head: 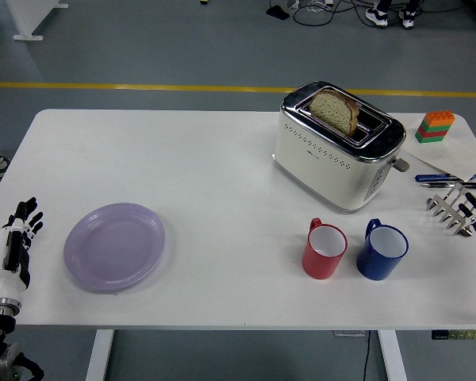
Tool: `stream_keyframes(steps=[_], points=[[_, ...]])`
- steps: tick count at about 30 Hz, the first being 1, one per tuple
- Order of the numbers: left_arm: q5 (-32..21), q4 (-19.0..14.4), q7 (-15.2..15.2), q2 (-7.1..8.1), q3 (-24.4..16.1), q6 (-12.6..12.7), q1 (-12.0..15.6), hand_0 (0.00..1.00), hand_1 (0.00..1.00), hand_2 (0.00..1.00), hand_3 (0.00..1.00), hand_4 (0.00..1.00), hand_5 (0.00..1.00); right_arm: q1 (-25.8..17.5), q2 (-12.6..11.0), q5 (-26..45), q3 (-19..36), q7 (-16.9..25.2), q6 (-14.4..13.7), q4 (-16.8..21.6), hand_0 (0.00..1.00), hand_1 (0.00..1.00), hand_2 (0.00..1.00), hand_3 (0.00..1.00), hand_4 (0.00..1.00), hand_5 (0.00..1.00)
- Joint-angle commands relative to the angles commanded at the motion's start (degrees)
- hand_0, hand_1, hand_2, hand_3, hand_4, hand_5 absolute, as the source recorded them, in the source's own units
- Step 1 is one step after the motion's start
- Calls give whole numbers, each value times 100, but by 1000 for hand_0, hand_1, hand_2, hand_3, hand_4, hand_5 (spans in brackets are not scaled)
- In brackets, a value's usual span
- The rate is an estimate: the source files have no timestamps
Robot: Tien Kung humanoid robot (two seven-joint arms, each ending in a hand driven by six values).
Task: Push plate across desktop,pick up the break from the machine,place the break in the plate
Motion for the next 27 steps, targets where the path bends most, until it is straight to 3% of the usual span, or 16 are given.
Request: stream_keyframes(steps=[9,27], points=[[-12,173,17,-11,182,-18,-86,886,901,925,873,657,998,10,-4,4,13,3,-2,-2,856,807,863,845,606,495],[-385,216,110,-44,383,-115,-130,883,896,923,870,624,998,24,0,4,9,2,-3,-1,857,807,863,843,603,491]])
